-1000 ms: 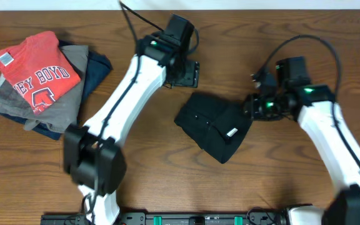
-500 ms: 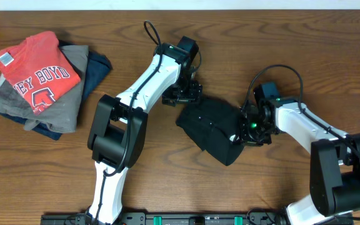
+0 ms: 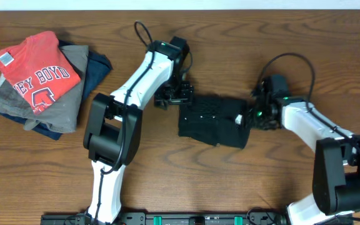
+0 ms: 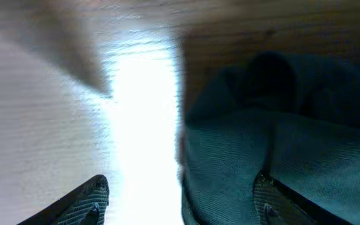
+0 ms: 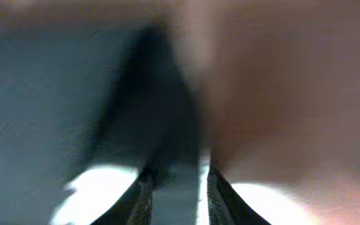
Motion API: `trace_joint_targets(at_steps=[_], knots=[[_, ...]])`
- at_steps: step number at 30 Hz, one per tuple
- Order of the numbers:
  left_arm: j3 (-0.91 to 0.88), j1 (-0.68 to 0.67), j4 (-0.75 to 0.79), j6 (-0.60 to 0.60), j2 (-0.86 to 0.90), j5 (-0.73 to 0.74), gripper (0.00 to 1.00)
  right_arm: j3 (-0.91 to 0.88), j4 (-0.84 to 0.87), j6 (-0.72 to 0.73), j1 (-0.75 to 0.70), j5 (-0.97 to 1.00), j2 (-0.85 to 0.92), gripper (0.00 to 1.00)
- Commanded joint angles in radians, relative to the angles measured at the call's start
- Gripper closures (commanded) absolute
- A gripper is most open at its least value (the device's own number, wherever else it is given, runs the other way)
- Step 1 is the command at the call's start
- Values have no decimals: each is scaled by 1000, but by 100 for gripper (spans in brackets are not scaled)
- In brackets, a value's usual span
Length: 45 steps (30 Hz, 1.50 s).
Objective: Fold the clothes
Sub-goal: 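Grasp the folded black shirt bundle with the left gripper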
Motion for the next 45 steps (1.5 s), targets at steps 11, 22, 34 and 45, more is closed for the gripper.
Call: trace_joint_targets(at_steps=[11,22,34,45], knots=[[-5,84,58,-37,-216,34,2,254,-289,-49,-64,100,-90,53],[-164,149,197,121,-208,291,2,257,-408,-103,-53,85,-214,43],[-417,188,546,212,-176,526,2,257,-470,-105,-53,85,-212,41],[-440,144,666,224,-69,596,2,257,-489,-105,-53,85,-212,41]])
